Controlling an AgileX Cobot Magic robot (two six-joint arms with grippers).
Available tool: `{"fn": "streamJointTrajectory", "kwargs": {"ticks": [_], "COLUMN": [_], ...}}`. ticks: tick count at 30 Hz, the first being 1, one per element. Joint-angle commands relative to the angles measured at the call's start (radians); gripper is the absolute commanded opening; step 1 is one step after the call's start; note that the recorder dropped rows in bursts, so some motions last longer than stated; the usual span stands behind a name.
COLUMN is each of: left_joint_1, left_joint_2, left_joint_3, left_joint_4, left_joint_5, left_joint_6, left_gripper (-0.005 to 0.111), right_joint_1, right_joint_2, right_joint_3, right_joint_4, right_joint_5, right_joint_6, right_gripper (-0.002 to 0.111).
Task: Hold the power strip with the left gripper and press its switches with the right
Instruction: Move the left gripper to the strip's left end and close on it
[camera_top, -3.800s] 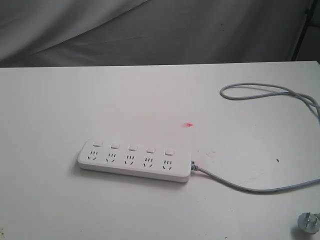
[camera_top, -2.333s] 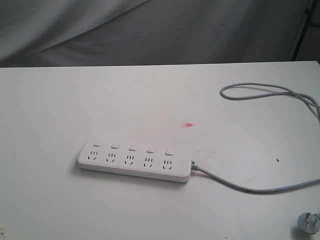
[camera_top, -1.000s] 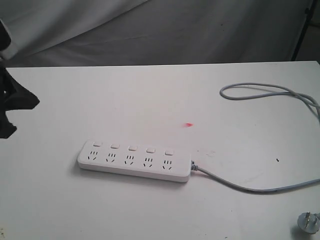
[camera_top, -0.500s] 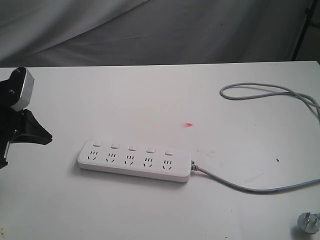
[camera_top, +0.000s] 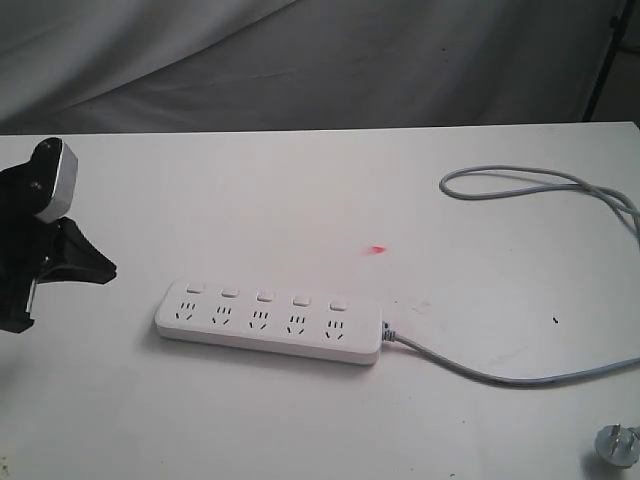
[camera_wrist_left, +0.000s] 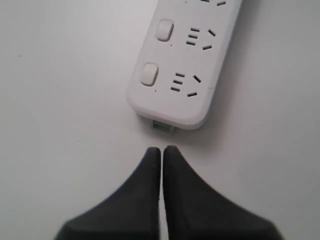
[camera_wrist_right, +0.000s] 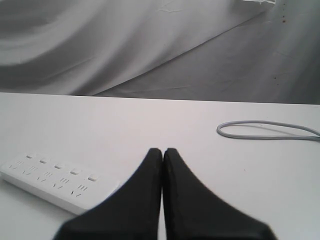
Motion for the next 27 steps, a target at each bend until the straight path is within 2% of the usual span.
{"fn": "streamJointTrajectory", "kwargs": {"ticks": [1, 7, 9, 17, 23, 27], "left_joint_1": [0.002, 0.002, 0.002, 0.002, -0.004, -0.050], "left_joint_2": [0.004, 0.004, 0.004, 0.004, 0.019, 0.027], "left_joint_3": [-0.007, -0.007, -0.007, -0.007, -0.007, -0.030], "left_joint_4": [-0.016, -0.016, -0.018, -0.140, -0.098, 0.032], "left_joint_5": [-0.005, -0.030, -0.041, -0.003, 0.005, 0.016], "left_joint_6": [0.010, 0.022, 0.022, 0.022, 0.023, 0.023], "left_gripper": [0.017, 0.062, 0.070, 0.071, 0.071, 0.070], "right_joint_1": [-0.001, -0.001, -0.001, -0.001, -0.001, -0.001], "right_joint_2": [-0.004, -0.004, -0.004, -0.004, -0.004, -0.004], "right_joint_3": [0.003, 0.003, 0.003, 0.003, 0.003, 0.003], "right_joint_4": [-0.013, -0.013, -0.013, -0.013, -0.013, -0.013], "right_joint_5": [0.000, 0.000, 0.000, 0.000, 0.000, 0.000], "right_joint_6": [-0.001, -0.001, -0.001, -0.001, -0.001, -0.001], "right_gripper": [0.000, 0.000, 0.000, 0.000, 0.000, 0.000]}}
